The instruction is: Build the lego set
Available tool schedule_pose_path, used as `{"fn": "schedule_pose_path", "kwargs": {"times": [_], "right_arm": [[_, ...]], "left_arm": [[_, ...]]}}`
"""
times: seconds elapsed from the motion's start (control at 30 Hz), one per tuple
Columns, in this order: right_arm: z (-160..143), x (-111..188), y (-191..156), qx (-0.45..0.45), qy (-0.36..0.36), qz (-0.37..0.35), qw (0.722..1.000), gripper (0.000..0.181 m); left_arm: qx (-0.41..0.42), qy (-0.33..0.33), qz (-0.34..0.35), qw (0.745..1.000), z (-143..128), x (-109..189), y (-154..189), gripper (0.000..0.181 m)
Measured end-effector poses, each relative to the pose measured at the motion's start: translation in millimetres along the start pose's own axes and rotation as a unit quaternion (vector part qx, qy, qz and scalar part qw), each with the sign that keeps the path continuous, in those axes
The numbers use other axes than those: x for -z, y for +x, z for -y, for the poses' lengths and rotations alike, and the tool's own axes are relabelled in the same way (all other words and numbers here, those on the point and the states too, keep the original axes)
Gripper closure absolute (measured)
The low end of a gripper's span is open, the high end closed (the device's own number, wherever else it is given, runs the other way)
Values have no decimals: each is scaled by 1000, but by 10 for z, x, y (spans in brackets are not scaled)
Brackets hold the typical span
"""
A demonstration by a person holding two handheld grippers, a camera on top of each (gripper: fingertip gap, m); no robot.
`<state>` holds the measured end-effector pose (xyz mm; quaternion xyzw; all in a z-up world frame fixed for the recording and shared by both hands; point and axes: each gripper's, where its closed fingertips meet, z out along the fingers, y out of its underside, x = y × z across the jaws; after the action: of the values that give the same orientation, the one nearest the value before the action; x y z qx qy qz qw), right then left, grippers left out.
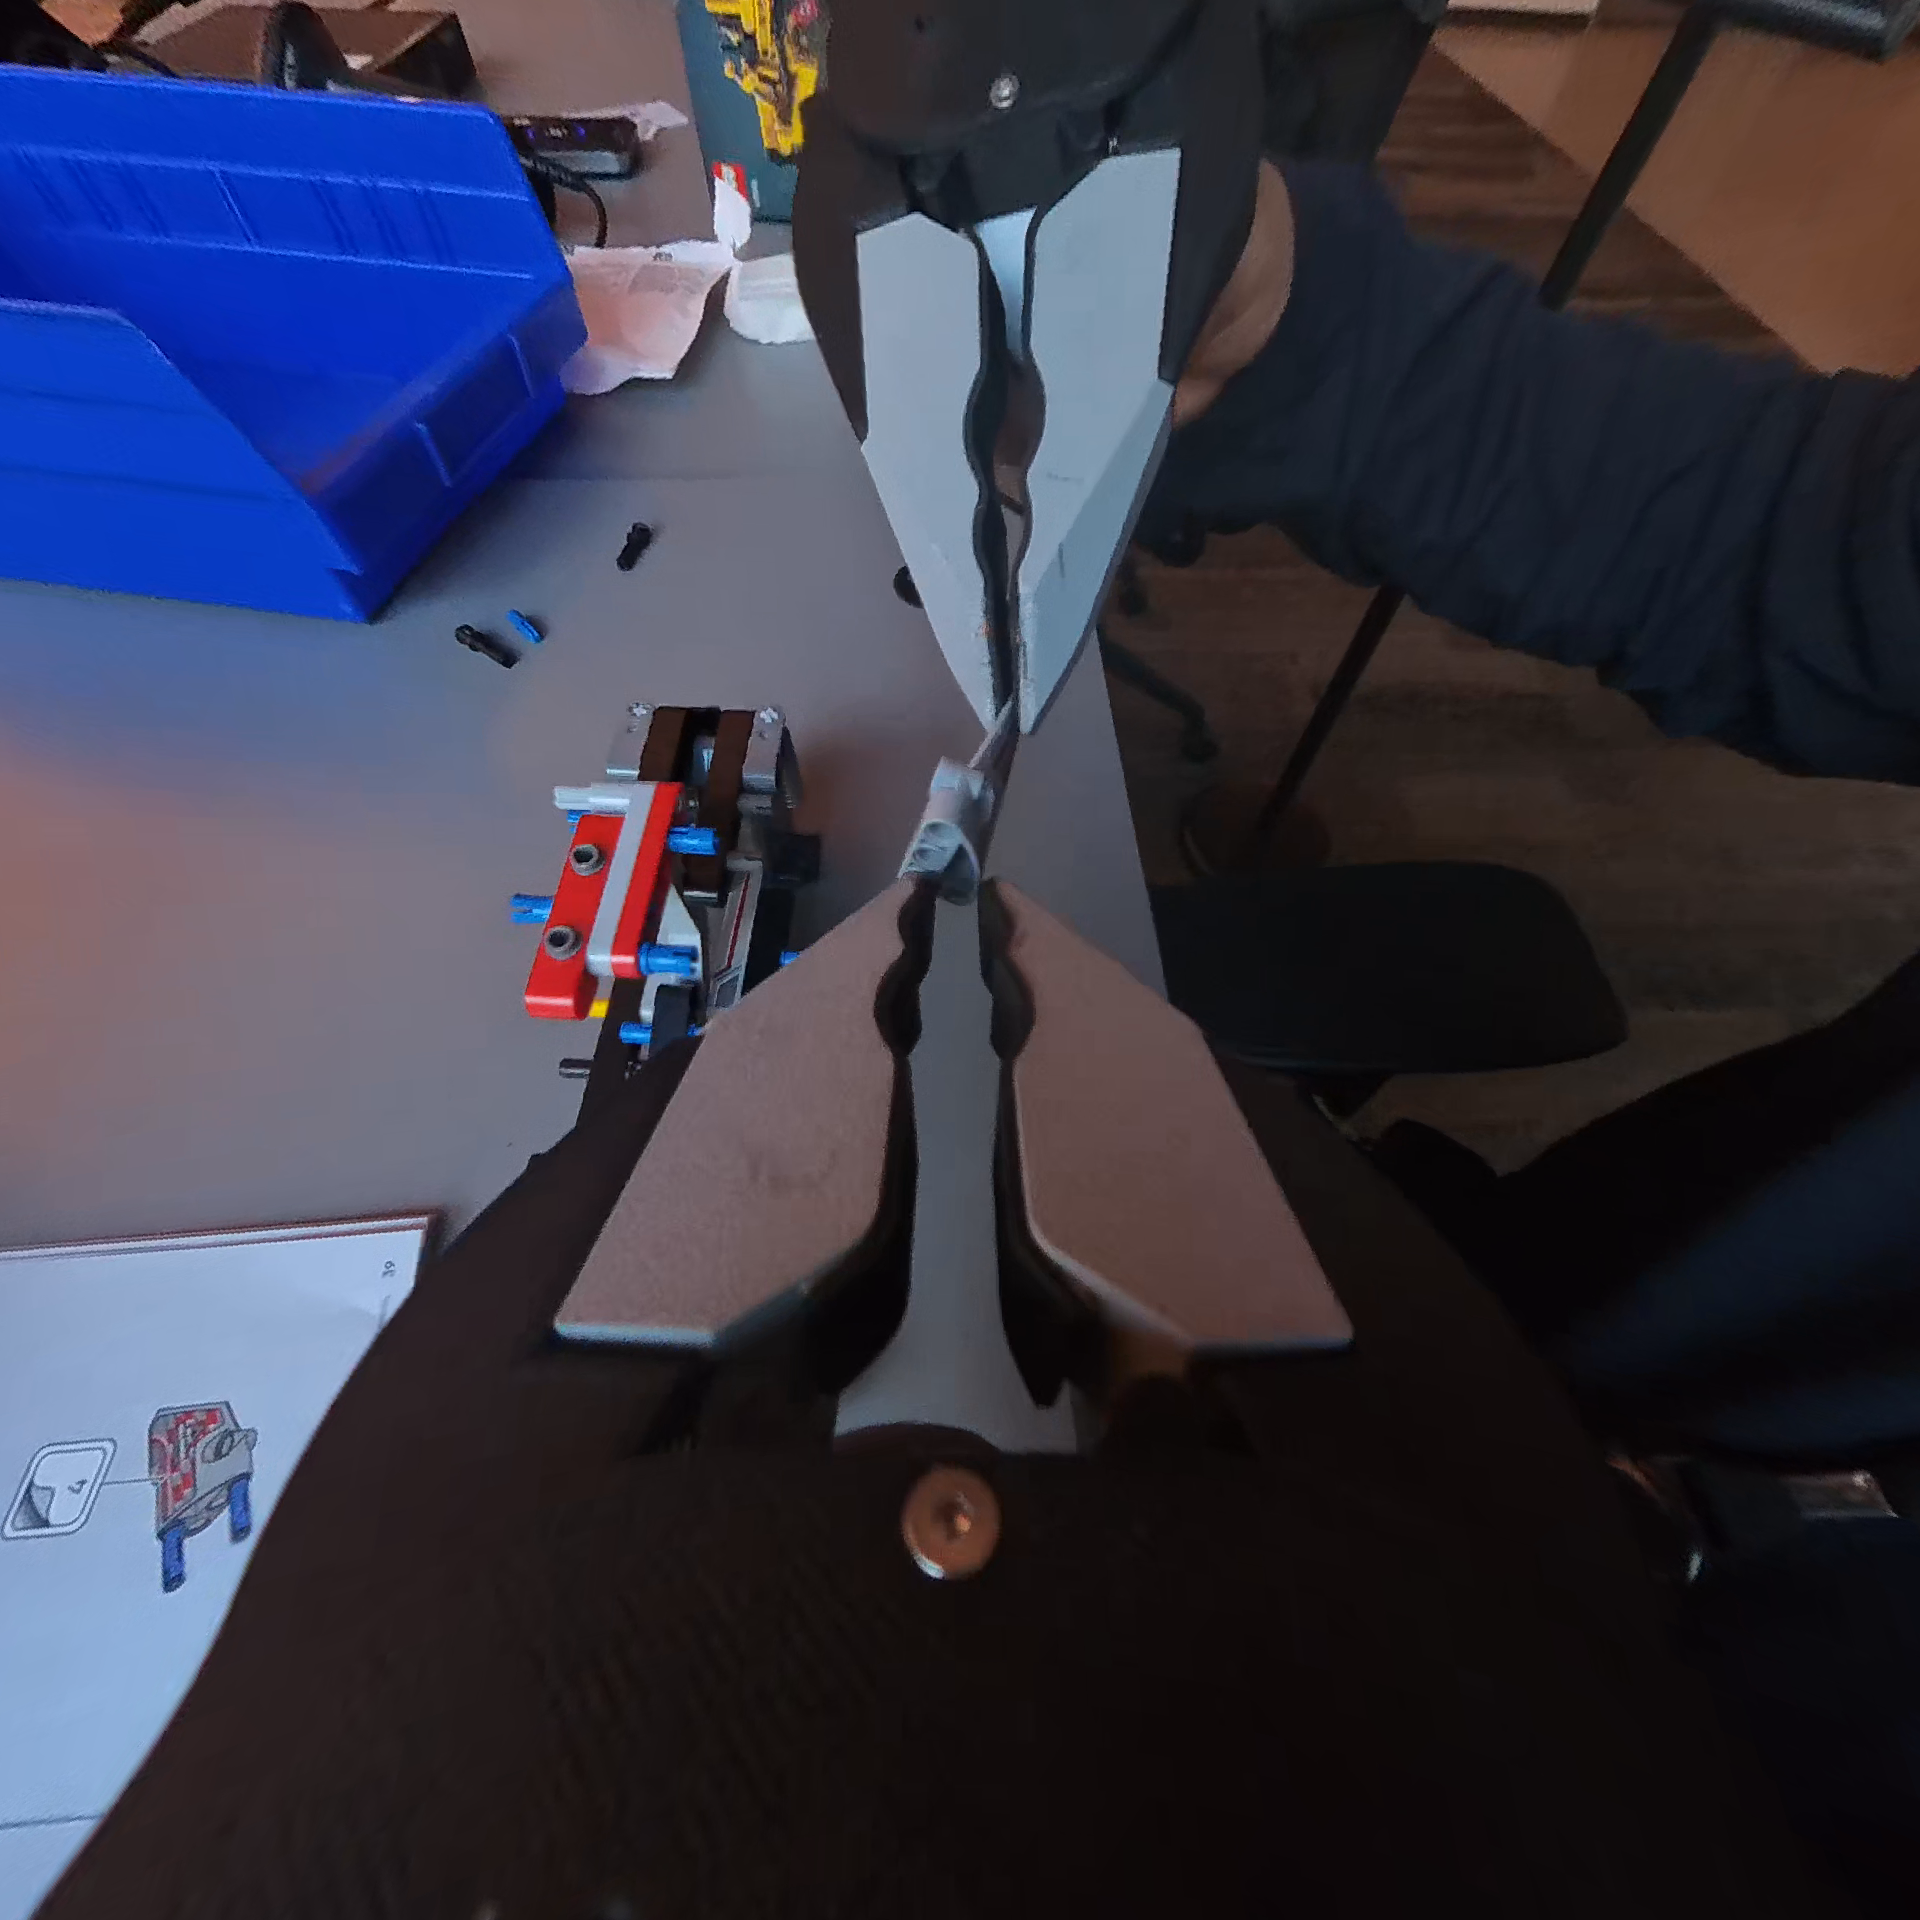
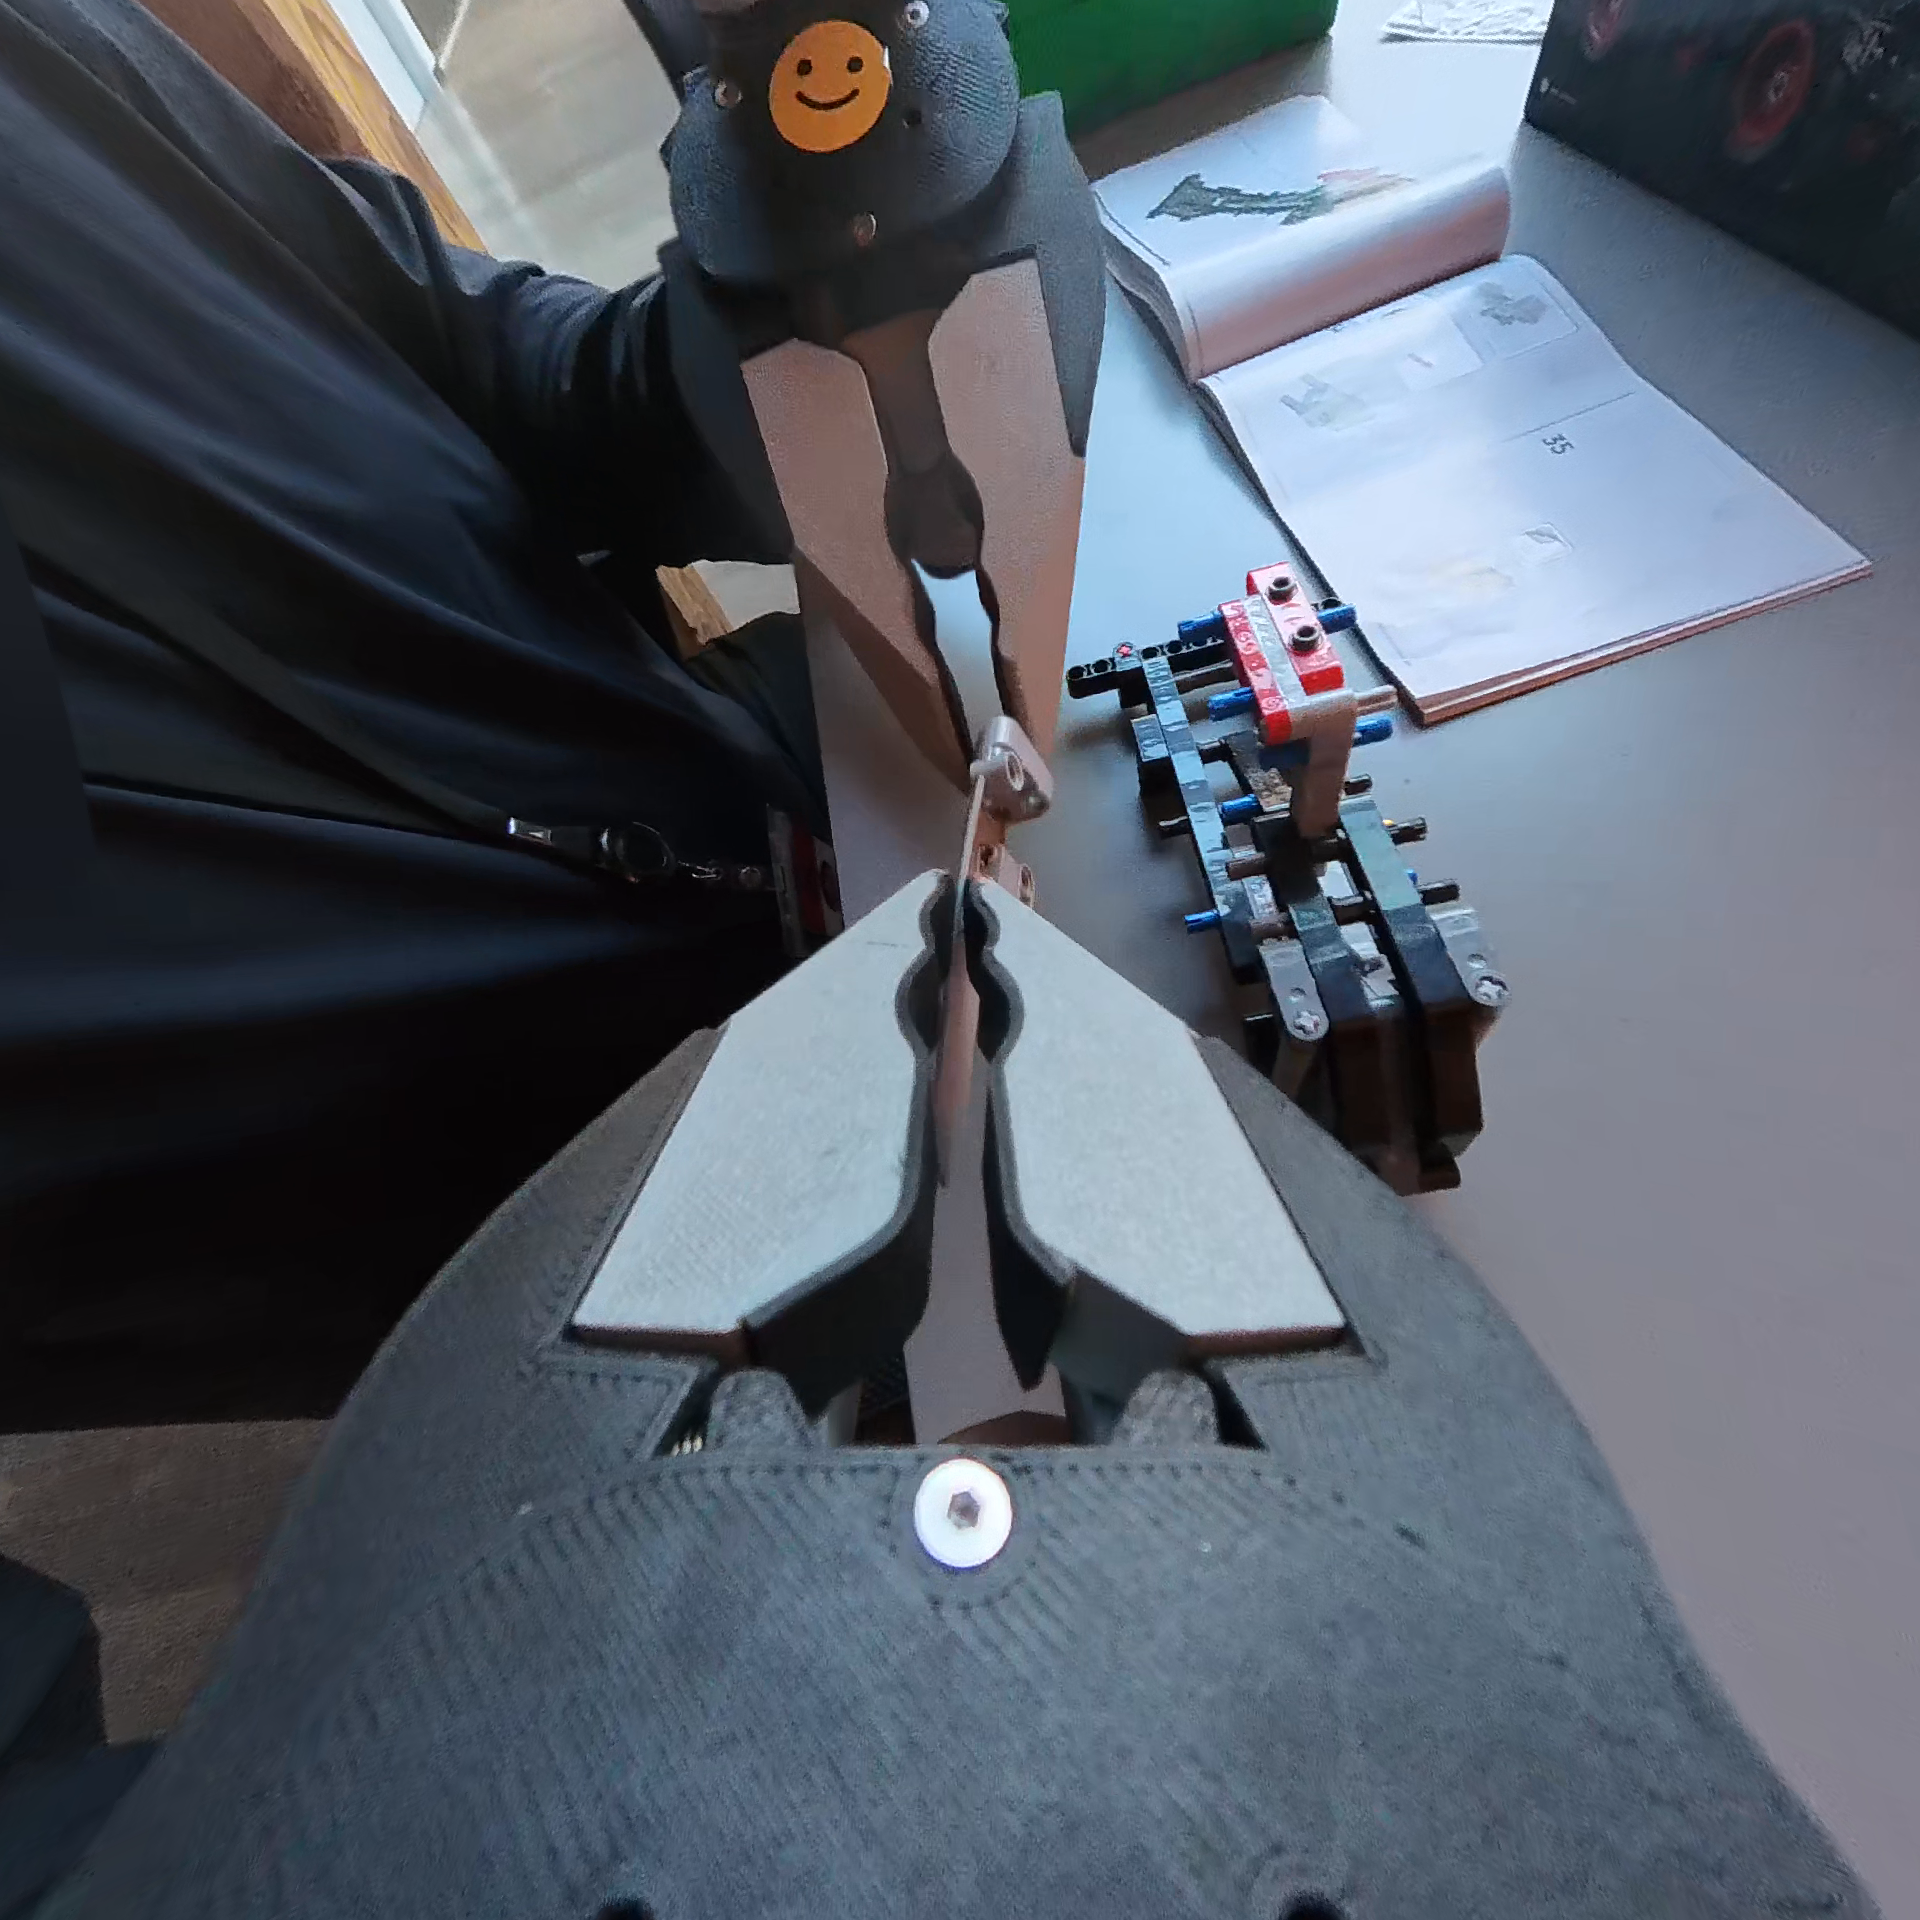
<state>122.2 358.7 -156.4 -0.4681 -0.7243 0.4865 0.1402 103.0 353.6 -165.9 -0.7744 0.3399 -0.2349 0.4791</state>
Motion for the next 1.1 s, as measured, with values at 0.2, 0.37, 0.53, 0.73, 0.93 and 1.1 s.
{"fn": "schedule_pose_path", "kwargs": {"times": [0.2, 0.37, 0.53, 0.73, 0.93, 1.1], "right_arm": [[18, -21, -1, -2, 9, 5, 1000, 181], [64, -85, -7, 0, 13, 7, 1000, 181], [96, -57, 74, -3, 17, -27, 999, 181], [65, -44, 127, 37, -30, -90, 995, 181], [53, -71, 188, 84, -62, -129, 986, 178], [136, 12, 203, 91, -91, -91, 988, 181]], "left_arm": [[19, -13, 6, 1000, -37, 29, -48, 168], [-7, -12, 5, 1000, -12, 0, -7, 167], [13, 0, -4, 1000, 34, 16, -45, 168], [6, 6, 1, 1000, 72, -6, -75, 168], [8, 10, 8, 1000, 70, -22, -125, 168], [28, 7, 29, 999, 183, 44, -212, 162]]}}
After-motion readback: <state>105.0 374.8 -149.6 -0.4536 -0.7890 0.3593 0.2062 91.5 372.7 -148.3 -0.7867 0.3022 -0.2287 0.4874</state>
